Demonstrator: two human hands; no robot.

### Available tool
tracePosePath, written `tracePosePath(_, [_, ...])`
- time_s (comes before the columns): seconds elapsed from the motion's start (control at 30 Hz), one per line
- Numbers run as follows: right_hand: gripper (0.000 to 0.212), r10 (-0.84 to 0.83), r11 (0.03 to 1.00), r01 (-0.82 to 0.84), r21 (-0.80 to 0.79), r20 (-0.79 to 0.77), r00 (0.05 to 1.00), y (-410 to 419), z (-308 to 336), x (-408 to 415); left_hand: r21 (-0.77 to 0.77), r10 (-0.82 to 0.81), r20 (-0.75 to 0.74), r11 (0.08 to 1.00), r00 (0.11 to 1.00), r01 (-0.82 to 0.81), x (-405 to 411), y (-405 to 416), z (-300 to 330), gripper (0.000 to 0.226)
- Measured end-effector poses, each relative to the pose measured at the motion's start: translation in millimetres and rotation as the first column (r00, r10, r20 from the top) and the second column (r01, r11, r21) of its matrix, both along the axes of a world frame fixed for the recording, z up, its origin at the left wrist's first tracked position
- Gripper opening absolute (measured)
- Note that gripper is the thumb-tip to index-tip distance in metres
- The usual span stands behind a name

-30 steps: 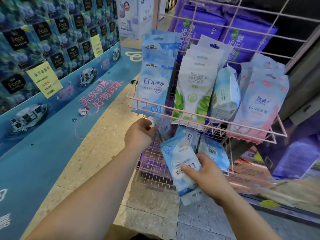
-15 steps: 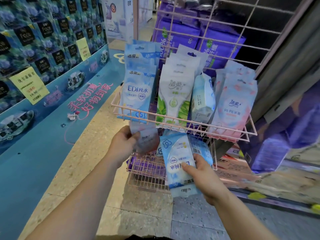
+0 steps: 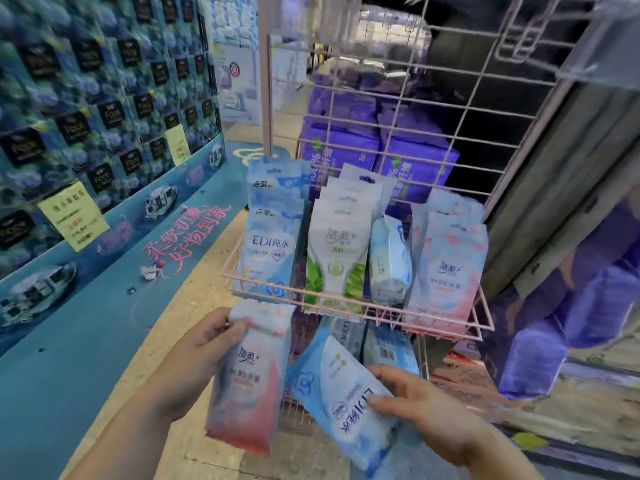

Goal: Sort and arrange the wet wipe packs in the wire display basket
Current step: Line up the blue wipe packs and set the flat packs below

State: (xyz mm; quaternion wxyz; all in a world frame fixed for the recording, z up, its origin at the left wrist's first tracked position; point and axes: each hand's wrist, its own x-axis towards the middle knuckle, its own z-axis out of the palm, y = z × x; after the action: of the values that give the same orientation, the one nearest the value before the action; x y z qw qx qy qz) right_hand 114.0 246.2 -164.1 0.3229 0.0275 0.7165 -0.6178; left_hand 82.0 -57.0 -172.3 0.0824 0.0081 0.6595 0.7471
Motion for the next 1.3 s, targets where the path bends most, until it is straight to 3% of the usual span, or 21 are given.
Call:
tracePosePath(0.03, [0.033, 0.082, 0.994, -0.077, 0.075, -0.064, 0.995, -1.1, 9.5, -2.0, 0.011, -0.026, -0.027, 1.0, 0.999, 0.027, -2.3, 2.0, 8.0, 0.064])
tracePosePath(0.13, [0.026, 0.314, 0.903, -0.195, 0.382, -0.279, 0.908, -10.4, 45.7, -12.1, 0.006, -0.172, -0.098, 0.985, 0.98, 0.174, -9.2, 13.1, 34.3, 0.043])
tracePosePath(0.2, [0.023, 0.333, 0.893, -0.166, 0.419, -0.364, 0.87, -21.0, 70.6, -19.6, -0.058, -0.307, -0.101, 0.951, 0.946, 0.303, -11.3, 22.9, 48.2, 0.039])
tracePosePath(0.27, [0.013, 0.214, 0.942, -0.071, 0.329, -0.422, 0.881, -30.0, 89.0, -25.4, -0.209, -0.444, -0.09, 0.884, 0.892, 0.419, -10.3, 32.4, 56.7, 0.035])
tracePosePath(0.33, [0.01, 0.079, 0.975, 0.026, 0.222, -0.449, 0.89, -34.3, 98.9, -29.5, -0.287, -0.496, -0.116, 0.846, 0.861, 0.449, -10.5, 39.5, 59.7, 0.015])
tracePosePath(0.37, [0.016, 0.039, 0.981, 0.051, 0.188, -0.443, 0.895, -36.0, 101.8, -30.7, -0.252, -0.499, -0.122, 0.852, 0.858, 0.459, -9.7, 42.4, 61.4, 0.007])
tracePosePath(0.47, [0.059, -0.016, 0.993, 0.058, 0.104, -0.362, 0.932, -43.9, 105.4, -31.3, -0.124, -0.485, -0.117, 0.873, 0.867, 0.472, -8.5, 41.2, 61.7, 0.008])
tracePosePath(0.5, [0.064, -0.023, 0.995, 0.055, 0.087, -0.336, 0.941, -47.8, 107.4, -32.6, -0.106, -0.478, -0.119, 0.878, 0.87, 0.468, -8.8, 39.4, 61.7, 0.014])
tracePosePath(0.57, [0.044, -0.022, 0.998, 0.043, 0.053, -0.339, 0.94, -55.6, 118.7, -36.1, -0.036, -0.451, -0.1, 0.893, 0.887, 0.45, -10.0, 34.6, 62.3, 0.028])
tracePosePath(0.63, [0.031, -0.074, 0.996, 0.054, -0.077, -0.297, 0.952, -60.7, 127.6, -42.8, 0.075, -0.372, -0.106, 0.922, 0.922, 0.381, -12.2, 28.0, 67.9, 0.036])
tracePosePath(0.73, [0.051, -0.179, 0.894, 0.117, -0.433, -0.104, 0.978, -71.3, 139.6, -48.5, 0.222, -0.076, -0.106, 0.97, 0.991, 0.098, -20.2, 18.2, 84.8, 0.037])
tracePosePath(0.77, [0.053, -0.184, 0.87, 0.117, -0.48, -0.094, 0.978, -77.6, 139.3, -50.8, 0.263, 0.032, -0.093, 0.965, 0.995, -0.006, -25.3, 16.4, 91.6, 0.029])
tracePosePath(0.8, [0.05, -0.167, 0.891, 0.079, -0.448, -0.159, 0.973, -84.6, 134.8, -53.9, 0.313, 0.125, -0.078, 0.945, 0.989, -0.094, -31.9, 15.6, 96.7, 0.018])
tracePosePath(0.87, [0.037, -0.152, 0.972, 0.06, -0.226, -0.414, 0.897, -102.1, 122.4, -63.9, 0.339, 0.24, -0.037, 0.916, 0.97, -0.214, -45.0, 17.1, 107.0, 0.011])
tracePosePath(0.93, [0.025, -0.219, 0.975, 0.2, -0.097, -0.583, 0.783, -119.5, 115.3, -76.7, 0.295, 0.305, -0.013, 0.911, 0.952, -0.288, -55.6, 17.0, 112.7, 0.016])
tracePosePath(1.0, [0.03, -0.254, 0.943, 0.332, -0.008, -0.663, 0.704, -128.3, 109.8, -90.6, 0.262, 0.358, -0.015, 0.902, 0.933, -0.342, -62.5, 10.9, 114.6, 0.017])
tracePosePath(1.07, [0.031, -0.131, 0.902, 0.382, 0.204, -0.712, 0.69, -130.2, 100.5, -100.8, 0.268, 0.396, -0.014, 0.886, 0.918, -0.378, -68.8, 0.7, 113.4, 0.019])
tracePosePath(1.17, [0.029, 0.122, 0.797, 0.33, 0.506, -0.67, 0.733, -132.1, 88.6, -98.1, 0.271, 0.345, 0.06, 0.897, 0.937, -0.348, -74.5, -7.2, 108.3, 0.018])
tracePosePath(1.3, [0.029, 0.201, 0.778, 0.259, 0.573, -0.616, 0.761, -137.2, 89.5, -91.5, 0.148, 0.283, 0.125, 0.942, 0.951, -0.3, -76.7, -5.4, 99.1, 0.018])
